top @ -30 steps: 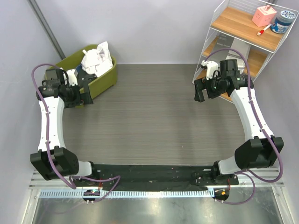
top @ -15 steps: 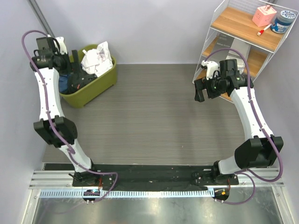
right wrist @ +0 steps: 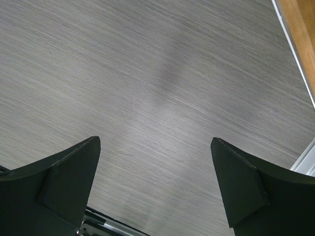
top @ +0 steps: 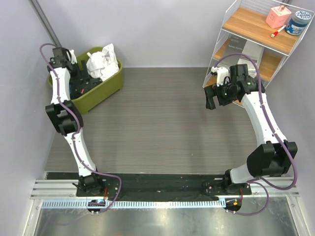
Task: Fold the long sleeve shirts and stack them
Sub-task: Grab the shirt from the pile
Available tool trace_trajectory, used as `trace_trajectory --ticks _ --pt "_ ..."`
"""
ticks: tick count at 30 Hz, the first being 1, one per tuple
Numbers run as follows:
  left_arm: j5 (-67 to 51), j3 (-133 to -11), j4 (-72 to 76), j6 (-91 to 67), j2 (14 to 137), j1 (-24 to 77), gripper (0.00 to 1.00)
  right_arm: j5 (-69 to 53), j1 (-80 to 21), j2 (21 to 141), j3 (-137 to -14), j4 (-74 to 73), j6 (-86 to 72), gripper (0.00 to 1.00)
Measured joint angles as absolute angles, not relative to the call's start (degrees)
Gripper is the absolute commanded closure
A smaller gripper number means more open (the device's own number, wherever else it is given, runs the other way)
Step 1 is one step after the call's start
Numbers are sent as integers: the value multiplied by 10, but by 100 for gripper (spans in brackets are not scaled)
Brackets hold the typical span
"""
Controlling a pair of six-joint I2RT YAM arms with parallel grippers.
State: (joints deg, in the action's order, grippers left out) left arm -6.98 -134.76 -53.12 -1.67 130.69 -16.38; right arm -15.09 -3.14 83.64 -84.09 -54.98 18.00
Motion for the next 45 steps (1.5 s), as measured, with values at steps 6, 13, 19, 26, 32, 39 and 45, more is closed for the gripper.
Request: trace_trajectory --ticks 6,13,19,26,32,39,45 --pt "-116 -1331 -531 -12 1358 -164 0 -145 -31 856 -834 -551 185 0" --pt "-142 -1348 -534 -19 1399 -165 95 -140 -31 870 -835 -551 192 0" --pt "-164 -1378 -530 -19 1380 -166 100 -141 -31 878 -838 -551 192 0" --pt "-125 -1344 -430 -54 1205 -166 100 -146 -31 878 -841 -553 191 0" --pt "-109 -1381 -303 -95 1079 -167 100 -155 -31 878 -853 -553 191 0" --pt "-95 -1406 -182 -167 1045 -168 100 -162 -31 878 -861 -553 189 0" --pt "-107 -1426 -125 -258 1050 -155 100 -164 -31 878 -862 -553 185 0"
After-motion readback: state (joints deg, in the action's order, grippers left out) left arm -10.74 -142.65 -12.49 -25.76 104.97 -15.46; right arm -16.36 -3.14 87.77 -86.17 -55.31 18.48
